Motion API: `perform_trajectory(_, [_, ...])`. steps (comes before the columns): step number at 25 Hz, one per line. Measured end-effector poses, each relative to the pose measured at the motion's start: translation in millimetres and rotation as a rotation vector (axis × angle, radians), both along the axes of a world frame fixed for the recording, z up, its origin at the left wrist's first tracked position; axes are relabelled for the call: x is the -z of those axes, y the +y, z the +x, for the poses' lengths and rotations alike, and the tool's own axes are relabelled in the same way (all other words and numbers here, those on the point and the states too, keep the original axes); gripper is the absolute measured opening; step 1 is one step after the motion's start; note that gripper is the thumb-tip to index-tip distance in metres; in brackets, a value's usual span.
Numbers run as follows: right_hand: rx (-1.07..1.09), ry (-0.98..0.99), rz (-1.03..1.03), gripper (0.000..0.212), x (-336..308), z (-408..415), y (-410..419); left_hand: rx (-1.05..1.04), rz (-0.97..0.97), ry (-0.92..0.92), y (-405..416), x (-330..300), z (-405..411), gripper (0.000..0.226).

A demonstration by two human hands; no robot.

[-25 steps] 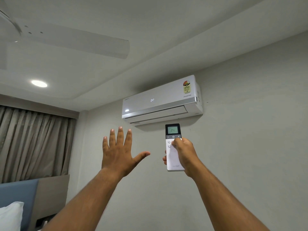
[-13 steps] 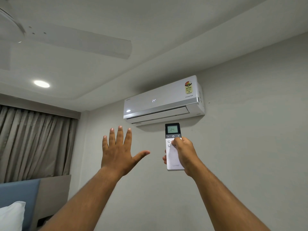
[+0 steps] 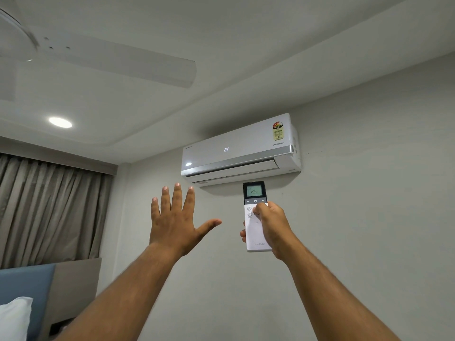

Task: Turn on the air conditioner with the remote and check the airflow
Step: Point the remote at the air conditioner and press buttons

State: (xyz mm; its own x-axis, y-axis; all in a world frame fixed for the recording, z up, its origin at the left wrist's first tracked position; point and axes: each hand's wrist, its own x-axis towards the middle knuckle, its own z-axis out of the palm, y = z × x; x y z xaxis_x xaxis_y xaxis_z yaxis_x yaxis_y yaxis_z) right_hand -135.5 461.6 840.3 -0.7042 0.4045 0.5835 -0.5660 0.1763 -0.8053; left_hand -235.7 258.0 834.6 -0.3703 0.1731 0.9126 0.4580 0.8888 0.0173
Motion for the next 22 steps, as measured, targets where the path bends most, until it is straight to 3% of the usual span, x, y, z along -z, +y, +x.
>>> perform_trajectory(22, [0.017,-0.002,0.01,0.012,-2,10,-3,-0.008,-0.005,-0.009,-5,-3,15,0.117])
